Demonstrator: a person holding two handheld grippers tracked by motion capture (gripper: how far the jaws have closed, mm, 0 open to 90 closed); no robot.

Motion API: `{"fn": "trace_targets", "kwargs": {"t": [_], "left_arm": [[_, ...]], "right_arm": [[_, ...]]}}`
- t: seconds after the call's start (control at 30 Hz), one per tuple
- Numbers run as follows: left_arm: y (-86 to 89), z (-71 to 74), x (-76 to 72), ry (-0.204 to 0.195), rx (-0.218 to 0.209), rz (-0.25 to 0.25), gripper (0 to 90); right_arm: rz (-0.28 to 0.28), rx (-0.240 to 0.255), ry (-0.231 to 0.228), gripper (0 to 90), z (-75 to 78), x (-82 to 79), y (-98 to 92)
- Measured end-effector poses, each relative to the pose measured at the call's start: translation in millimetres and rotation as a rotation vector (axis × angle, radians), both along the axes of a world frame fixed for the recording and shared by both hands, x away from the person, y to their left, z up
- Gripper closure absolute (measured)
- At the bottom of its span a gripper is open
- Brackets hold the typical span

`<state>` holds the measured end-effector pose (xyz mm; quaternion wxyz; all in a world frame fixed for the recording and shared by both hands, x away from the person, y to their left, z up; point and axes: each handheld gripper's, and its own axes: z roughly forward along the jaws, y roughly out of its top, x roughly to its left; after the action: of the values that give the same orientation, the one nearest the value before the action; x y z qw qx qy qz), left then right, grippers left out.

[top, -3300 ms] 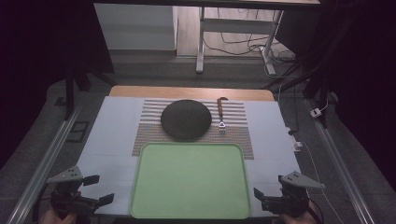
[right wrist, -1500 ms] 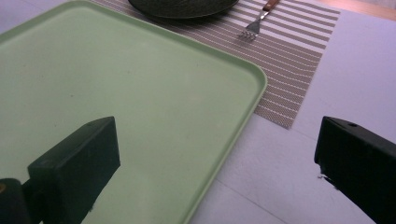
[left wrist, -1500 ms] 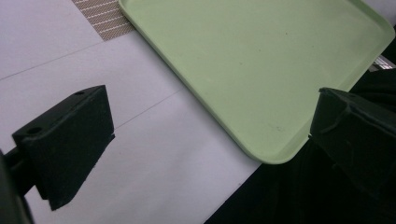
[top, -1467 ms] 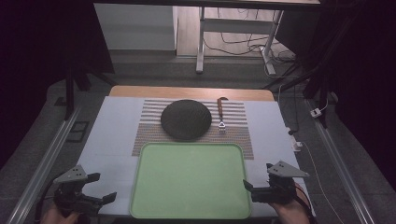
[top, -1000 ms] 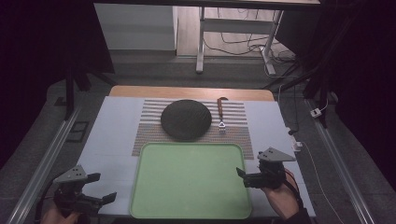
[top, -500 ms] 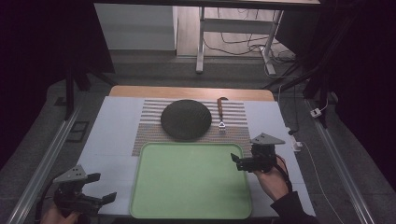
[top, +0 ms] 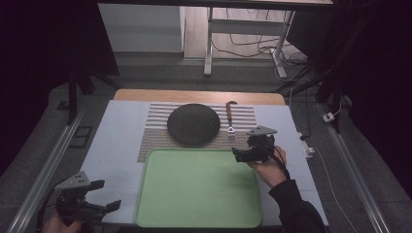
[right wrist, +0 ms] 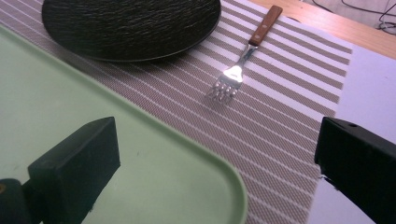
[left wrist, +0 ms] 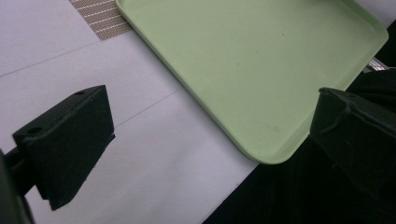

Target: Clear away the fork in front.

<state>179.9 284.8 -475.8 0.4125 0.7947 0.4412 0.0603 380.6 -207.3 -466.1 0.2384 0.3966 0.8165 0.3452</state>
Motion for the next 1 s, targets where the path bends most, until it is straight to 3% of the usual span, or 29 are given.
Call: {"fn": "trace_targets", "kwargs": {"t": [0.2,0.47,0.6,0.67,0.8,1.0], "left_arm": [[0.4,-0.1,0.1,0.002,-0.004,0.0,0.0],[0.5,-0.2,0.3,0.004,-0.005,-0.003,0.0],[0.6,-0.2,0.4,0.005,-0.006,-0.003,0.0],[0.6,-0.2,0.4,0.005,-0.006,-0.004,0.0],[0.5,-0.2,0.4,0.005,-0.006,-0.005,0.0],[0.8,-0.3,0.6,0.005,-0.007,-0.007,0.0]], "right_arm": [[0.014,-0.034,0.033,0.5,-11.0,20.6,11.2],[0.035,-0.07,0.069,7.1,-23.7,43.8,23.4],[0.053,-0.106,0.074,13.7,-30.7,51.7,29.7],[0.066,-0.148,0.078,21.6,-34.9,56.2,32.9],[0.079,-0.183,0.068,30.6,-37.3,60.2,35.6],[0.096,-0.206,0.053,47.6,-37.8,67.1,39.1]]}}
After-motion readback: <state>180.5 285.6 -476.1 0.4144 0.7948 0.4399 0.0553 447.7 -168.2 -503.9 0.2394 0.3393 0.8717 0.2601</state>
